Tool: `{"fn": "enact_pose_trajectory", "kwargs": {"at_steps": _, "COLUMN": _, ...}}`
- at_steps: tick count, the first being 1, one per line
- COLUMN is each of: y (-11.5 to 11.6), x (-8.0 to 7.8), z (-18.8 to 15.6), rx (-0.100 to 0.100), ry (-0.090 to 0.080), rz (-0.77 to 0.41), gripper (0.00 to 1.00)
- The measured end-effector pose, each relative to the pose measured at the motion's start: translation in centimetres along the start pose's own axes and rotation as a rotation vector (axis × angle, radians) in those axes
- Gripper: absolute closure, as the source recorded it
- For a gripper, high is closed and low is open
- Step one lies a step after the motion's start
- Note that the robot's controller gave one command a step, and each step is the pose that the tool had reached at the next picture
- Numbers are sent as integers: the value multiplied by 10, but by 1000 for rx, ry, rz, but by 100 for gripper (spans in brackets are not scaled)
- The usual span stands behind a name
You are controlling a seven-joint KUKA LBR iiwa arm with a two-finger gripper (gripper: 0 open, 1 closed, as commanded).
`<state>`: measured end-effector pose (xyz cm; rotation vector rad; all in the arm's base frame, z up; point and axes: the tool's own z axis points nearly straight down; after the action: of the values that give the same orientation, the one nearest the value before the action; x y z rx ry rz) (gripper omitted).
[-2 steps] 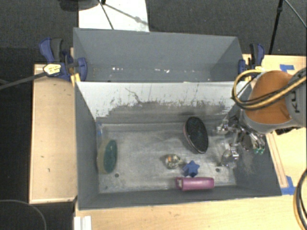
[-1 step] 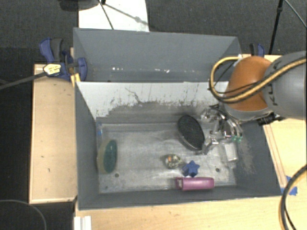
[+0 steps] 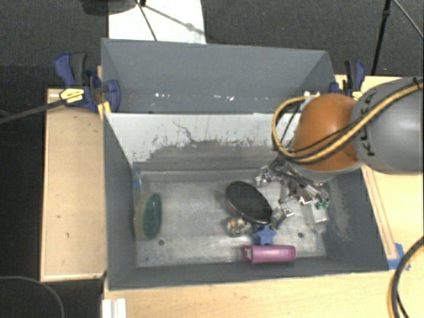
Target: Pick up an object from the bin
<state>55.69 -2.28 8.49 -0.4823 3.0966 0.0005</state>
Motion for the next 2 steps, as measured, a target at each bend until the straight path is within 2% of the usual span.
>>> {"fn": "enact_pose_trajectory", "kwargs": {"at_steps": 1, "y": 78, "x": -16, "z": -4, "rx": 1, "ry": -16, "rz": -33, "gripper": 0}}
{"fn": "enact_pose_trajectory", "kwargs": {"at_steps": 2, "y": 130, "x": -35, "z": -8, "rx": -2, "ry": 2, "rz": 162, "gripper": 0}}
